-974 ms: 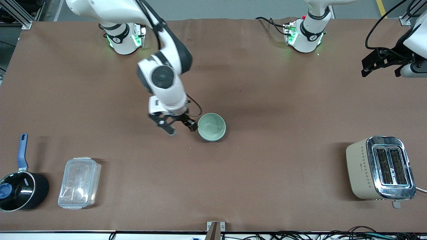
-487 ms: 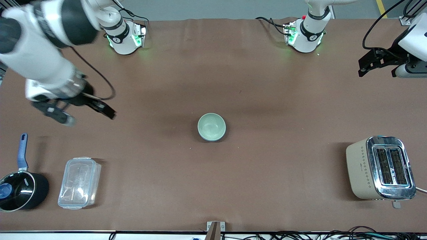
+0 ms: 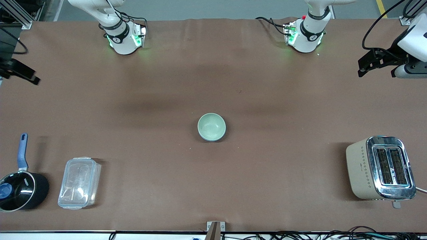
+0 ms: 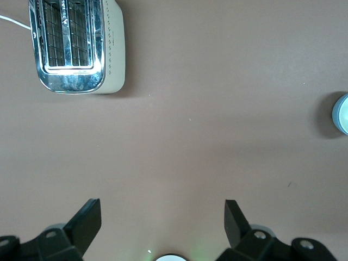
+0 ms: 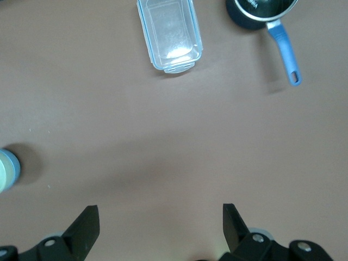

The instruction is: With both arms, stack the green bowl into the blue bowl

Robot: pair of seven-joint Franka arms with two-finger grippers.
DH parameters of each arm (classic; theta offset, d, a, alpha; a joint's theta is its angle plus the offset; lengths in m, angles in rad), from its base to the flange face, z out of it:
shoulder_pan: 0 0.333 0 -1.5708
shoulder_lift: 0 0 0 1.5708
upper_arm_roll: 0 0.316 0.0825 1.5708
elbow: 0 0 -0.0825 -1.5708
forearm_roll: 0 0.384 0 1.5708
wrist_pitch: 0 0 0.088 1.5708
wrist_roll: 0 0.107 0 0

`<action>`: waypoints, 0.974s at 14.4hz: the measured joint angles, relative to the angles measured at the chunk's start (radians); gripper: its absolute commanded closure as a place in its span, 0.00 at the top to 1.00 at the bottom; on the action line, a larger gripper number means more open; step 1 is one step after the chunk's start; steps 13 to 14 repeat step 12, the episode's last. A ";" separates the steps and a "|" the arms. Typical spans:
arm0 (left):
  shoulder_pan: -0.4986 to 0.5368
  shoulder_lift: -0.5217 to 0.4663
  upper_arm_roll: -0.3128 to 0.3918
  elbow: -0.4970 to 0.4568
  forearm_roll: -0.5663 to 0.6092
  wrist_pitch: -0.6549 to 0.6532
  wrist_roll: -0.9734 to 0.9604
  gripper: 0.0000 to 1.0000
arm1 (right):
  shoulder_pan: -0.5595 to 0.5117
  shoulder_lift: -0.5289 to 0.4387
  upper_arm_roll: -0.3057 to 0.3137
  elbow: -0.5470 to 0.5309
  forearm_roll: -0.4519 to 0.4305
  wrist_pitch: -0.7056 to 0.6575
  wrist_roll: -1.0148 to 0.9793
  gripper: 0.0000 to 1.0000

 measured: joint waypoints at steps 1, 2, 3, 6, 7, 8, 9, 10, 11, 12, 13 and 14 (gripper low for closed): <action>0.000 0.002 0.000 0.000 0.000 0.000 0.000 1.00 | 0.002 0.000 -0.021 0.014 0.001 -0.009 -0.040 1.00; 0.000 0.004 0.000 0.000 0.000 0.000 0.000 1.00 | 0.006 0.001 -0.030 0.019 0.001 -0.012 -0.060 1.00; 0.000 0.005 0.000 0.000 0.000 0.000 0.000 1.00 | 0.012 0.002 -0.030 0.020 0.002 -0.012 -0.064 1.00; 0.000 0.005 0.000 0.002 0.000 0.001 0.000 1.00 | 0.038 0.009 -0.029 0.020 0.003 -0.012 -0.064 1.00; 0.000 0.005 0.000 0.002 0.000 0.001 0.000 1.00 | 0.041 0.010 -0.029 0.020 0.003 -0.012 -0.064 1.00; 0.000 0.005 0.000 0.002 0.000 0.001 0.000 1.00 | 0.042 0.011 -0.029 0.020 0.003 -0.012 -0.064 1.00; 0.000 0.005 0.000 0.002 0.000 0.001 0.001 1.00 | 0.042 0.012 -0.029 0.020 0.004 -0.012 -0.064 1.00; 0.000 0.005 0.000 0.002 0.000 0.001 0.004 1.00 | 0.042 0.012 -0.029 0.020 0.004 -0.012 -0.064 1.00; 0.000 0.005 0.000 0.002 0.000 0.001 0.010 1.00 | 0.042 0.012 -0.029 0.021 0.004 -0.012 -0.064 1.00; 0.001 0.005 0.000 0.003 0.000 0.001 0.018 1.00 | 0.042 0.012 -0.029 0.021 0.004 -0.011 -0.064 1.00; 0.001 0.005 0.000 0.003 0.000 0.001 0.018 1.00 | 0.042 0.012 -0.029 0.021 0.004 -0.011 -0.064 1.00; 0.001 0.005 0.000 0.003 0.000 0.001 0.018 1.00 | 0.042 0.012 -0.029 0.021 0.004 -0.011 -0.064 1.00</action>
